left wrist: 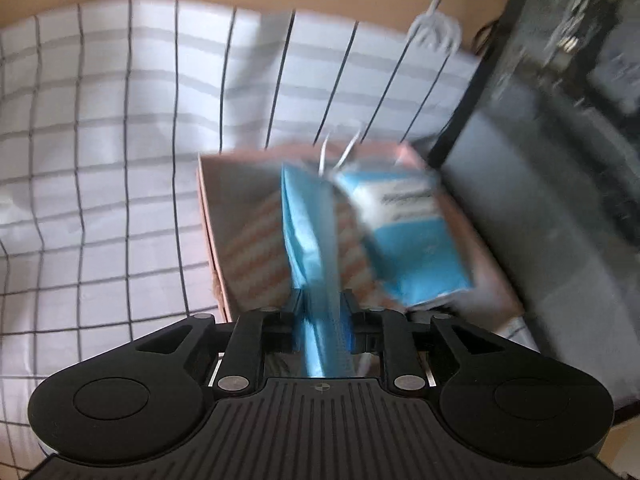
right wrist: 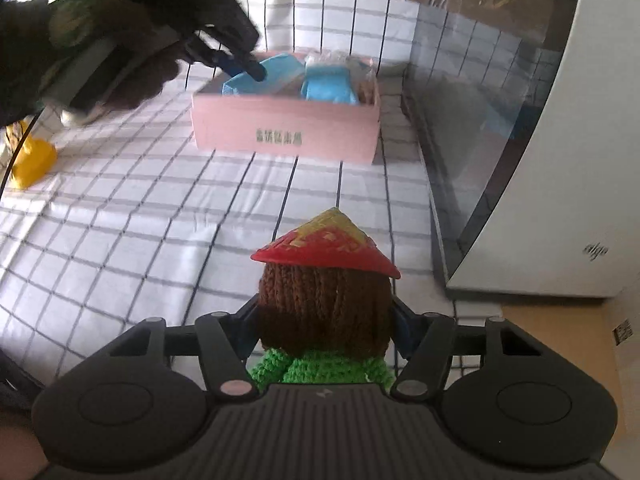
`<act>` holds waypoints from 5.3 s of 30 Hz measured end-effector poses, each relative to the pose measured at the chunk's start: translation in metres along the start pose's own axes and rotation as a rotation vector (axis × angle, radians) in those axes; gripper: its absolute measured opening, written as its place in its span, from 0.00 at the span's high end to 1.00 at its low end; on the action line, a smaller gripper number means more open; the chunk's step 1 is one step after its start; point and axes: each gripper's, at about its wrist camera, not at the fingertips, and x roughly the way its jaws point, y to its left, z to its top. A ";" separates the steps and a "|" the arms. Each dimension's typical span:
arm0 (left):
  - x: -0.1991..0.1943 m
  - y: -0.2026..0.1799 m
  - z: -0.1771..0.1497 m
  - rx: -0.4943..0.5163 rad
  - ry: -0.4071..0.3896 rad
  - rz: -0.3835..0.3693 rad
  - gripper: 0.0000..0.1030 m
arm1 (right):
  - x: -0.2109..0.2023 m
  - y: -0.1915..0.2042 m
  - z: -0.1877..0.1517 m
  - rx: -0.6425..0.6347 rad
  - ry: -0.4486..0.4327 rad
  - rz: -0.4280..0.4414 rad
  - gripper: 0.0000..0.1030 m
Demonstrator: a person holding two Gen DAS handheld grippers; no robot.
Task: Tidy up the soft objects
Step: 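Carry the face mask with the left gripper while the right gripper carries the doll to the pink box, then open both grippers over the pink box to drop the mask and doll, then reach the right gripper to the round beige compact while the left gripper reaches to the yellow duck, then grasp the round beige compact with the right gripper while the left gripper grasps the yellow duck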
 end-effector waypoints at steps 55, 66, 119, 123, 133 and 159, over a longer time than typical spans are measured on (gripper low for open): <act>-0.245 0.175 -0.261 -0.552 -0.128 0.321 0.79 | 0.158 0.346 0.244 -0.477 -0.205 0.514 0.05; -0.295 0.201 -0.326 -0.763 -0.172 0.442 0.79 | 0.242 0.381 0.269 -0.455 -0.064 0.492 0.00; -0.218 0.165 -0.207 -0.459 -0.374 0.788 0.55 | 0.061 0.186 0.052 -0.402 -0.171 0.099 0.00; -0.229 0.181 -0.226 -0.576 -0.367 0.559 0.56 | 0.064 0.179 0.054 -0.332 -0.162 0.112 0.00; -0.185 0.124 -0.209 -0.424 -0.335 0.555 0.55 | 0.063 0.179 0.046 -0.345 -0.201 0.112 0.00; -0.182 0.175 -0.215 -0.539 -0.386 0.443 0.72 | 0.071 0.144 0.056 -0.212 -0.092 0.213 0.00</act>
